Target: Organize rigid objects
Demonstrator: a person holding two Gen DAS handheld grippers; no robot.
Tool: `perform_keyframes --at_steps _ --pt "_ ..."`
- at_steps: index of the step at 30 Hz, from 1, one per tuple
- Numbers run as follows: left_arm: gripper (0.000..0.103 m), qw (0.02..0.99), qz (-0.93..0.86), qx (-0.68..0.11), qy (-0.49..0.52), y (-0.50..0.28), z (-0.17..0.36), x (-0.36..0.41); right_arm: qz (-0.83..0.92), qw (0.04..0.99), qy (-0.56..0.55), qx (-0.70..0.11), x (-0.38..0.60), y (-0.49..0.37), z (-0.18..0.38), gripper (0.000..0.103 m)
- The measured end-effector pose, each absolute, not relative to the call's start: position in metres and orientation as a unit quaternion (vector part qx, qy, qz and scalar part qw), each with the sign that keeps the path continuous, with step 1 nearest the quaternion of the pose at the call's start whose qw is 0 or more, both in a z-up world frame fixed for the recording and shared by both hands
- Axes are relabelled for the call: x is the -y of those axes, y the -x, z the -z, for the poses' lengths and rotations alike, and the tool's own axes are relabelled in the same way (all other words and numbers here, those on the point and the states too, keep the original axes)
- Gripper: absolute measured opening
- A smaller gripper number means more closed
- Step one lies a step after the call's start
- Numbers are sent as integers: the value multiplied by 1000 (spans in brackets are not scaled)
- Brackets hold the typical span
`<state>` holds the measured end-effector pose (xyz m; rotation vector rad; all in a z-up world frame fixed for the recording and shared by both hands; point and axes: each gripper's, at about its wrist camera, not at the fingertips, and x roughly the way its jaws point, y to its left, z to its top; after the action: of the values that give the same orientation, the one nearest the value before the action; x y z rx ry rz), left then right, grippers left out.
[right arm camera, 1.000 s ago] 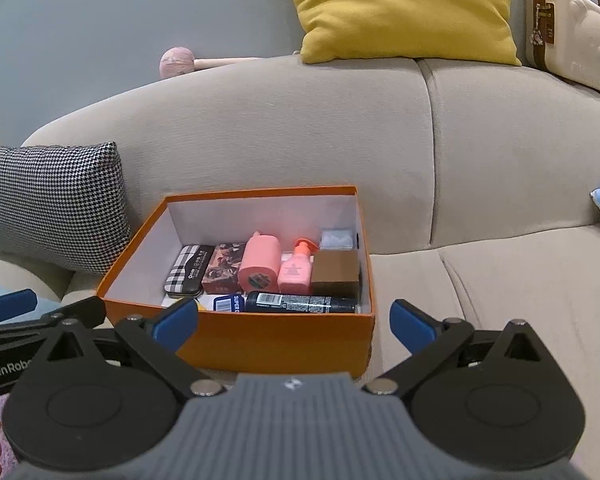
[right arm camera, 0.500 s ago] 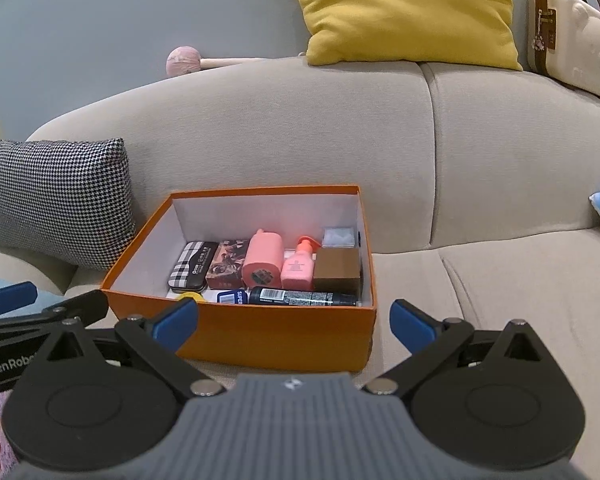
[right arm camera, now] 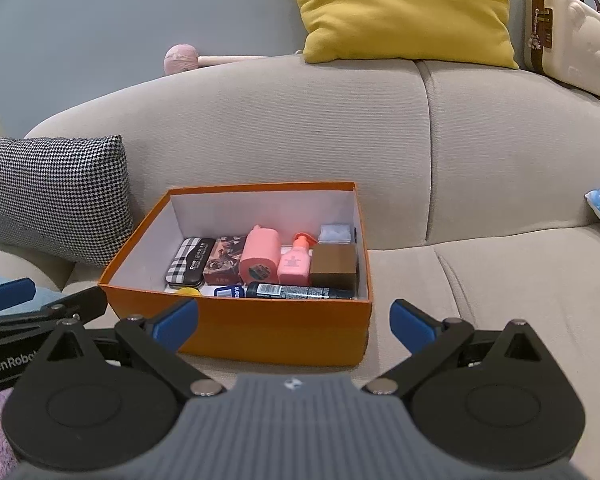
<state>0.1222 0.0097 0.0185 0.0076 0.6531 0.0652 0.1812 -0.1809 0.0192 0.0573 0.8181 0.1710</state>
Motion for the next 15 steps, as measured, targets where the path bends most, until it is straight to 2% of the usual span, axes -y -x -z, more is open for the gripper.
perform_keyframes --at_steps 15 --pt "103 947 -30 -320 5 -120 -18 -13 -87 912 -25 -400 179 -180 -18 101"
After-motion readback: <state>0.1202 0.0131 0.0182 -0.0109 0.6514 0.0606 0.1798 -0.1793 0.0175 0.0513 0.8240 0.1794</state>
